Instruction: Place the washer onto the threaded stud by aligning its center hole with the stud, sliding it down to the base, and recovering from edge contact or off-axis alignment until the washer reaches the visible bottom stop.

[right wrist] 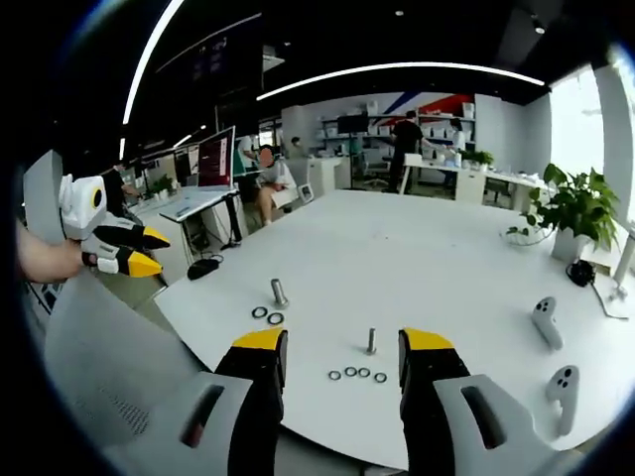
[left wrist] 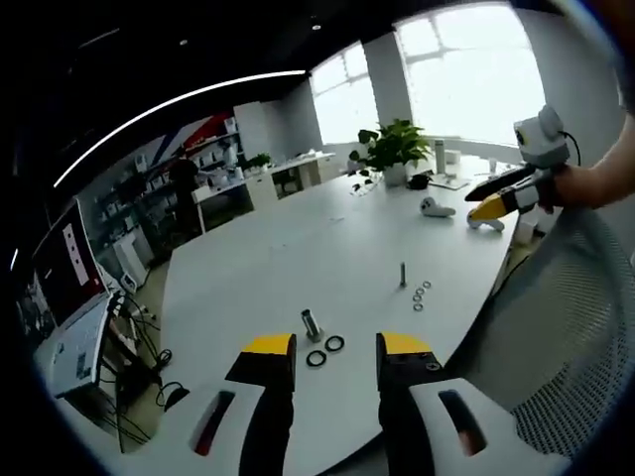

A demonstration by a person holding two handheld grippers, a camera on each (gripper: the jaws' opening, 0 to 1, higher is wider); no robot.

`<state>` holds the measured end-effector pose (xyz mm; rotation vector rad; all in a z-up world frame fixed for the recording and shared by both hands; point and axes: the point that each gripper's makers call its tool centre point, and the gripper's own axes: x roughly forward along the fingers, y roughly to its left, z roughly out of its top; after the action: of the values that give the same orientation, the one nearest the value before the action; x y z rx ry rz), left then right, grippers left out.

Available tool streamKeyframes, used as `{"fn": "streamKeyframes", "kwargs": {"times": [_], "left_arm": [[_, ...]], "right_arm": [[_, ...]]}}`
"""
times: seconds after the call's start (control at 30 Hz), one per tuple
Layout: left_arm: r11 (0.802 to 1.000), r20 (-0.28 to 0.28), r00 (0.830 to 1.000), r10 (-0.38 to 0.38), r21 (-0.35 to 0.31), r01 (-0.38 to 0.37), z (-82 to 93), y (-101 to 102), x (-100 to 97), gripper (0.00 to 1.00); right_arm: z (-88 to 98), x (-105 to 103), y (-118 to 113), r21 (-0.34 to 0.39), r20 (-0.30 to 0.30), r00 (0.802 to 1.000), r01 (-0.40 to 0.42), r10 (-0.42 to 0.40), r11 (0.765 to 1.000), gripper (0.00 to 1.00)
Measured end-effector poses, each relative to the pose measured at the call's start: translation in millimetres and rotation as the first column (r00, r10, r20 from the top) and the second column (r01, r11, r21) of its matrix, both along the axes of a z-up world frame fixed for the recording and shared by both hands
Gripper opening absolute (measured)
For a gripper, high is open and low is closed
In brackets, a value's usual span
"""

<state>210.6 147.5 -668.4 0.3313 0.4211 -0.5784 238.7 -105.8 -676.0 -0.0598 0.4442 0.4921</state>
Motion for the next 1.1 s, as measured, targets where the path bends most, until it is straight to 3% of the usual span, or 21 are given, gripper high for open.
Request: {"fn": "streamKeyframes", "kwargs": {"times": [1.1], "left_arm": [[0.999,-0.040,0.999,-0.012,0.037,0.014,-10.0,-1,-0.9,0.30]], "right_arm": [[-5.5,0,3,-0.014,-0.020,0.999,-0.030,0.029,0.999,0.46]]}}
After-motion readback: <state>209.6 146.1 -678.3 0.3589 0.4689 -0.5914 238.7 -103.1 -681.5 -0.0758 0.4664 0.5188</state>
